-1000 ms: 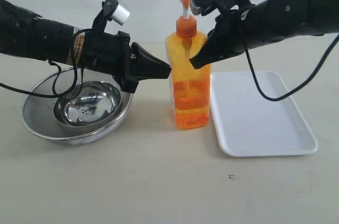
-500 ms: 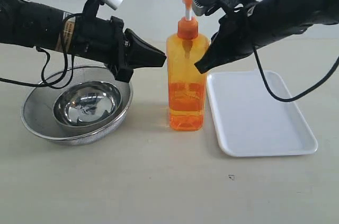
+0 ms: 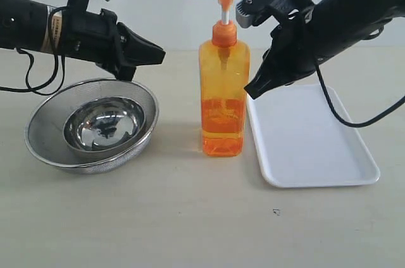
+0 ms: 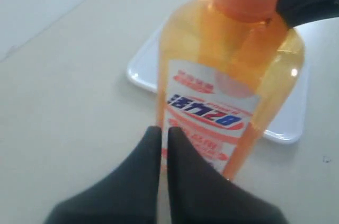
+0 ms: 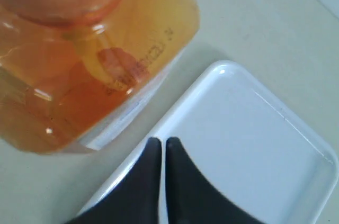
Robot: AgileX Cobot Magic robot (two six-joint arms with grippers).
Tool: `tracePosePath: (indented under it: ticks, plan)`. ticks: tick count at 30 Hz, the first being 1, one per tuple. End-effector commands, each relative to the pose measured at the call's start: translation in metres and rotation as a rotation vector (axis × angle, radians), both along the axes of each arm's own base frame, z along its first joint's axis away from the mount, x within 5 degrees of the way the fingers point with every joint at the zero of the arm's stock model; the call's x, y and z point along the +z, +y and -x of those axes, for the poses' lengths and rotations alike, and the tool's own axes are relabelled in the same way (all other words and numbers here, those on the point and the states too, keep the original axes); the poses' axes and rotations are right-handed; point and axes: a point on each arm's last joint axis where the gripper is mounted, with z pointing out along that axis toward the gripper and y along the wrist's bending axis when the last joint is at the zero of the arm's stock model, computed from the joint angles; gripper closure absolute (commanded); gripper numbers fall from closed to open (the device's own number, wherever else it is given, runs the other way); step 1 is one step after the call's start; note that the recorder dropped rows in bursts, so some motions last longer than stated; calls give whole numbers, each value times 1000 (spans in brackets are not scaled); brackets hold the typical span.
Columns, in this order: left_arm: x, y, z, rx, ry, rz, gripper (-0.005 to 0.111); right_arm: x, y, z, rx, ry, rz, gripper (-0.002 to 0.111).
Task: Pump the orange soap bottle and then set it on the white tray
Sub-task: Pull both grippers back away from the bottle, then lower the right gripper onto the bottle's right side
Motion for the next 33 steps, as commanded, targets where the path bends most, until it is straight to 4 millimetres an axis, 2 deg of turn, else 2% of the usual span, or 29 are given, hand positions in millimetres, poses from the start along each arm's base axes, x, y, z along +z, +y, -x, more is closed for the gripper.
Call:
tracePosePath:
  ticks: [1,3,8,9,15,19,22,29,33]
  plan:
    - [3,7,-4,43,-45,-38,102,6,-2,1,-20,-2,-9,101]
    - [3,8,-6,57,-52,-47,102,6,-2,1,-44,8,-26,83]
    - [1,12,-10,109,-75,-87,102,6,-2,0,-172,48,-122,9]
    - [0,12,-11,108,-80,-91,102,5,-1,1,-182,61,-128,3]
    - [-4,12,-12,99,-81,-102,102,0,-3,7,-195,156,-108,4]
    - [-5,12,-12,99,-79,-102,102,-4,-5,16,-125,224,-20,4]
    - [-7,11,-12,77,-81,-103,102,-4,-1,20,-32,245,-22,4]
    - [-14,6,-13,49,-58,-44,102,0,11,23,212,185,-53,4]
    - [-17,6,-14,47,-50,-45,102,1,12,22,272,131,-31,4]
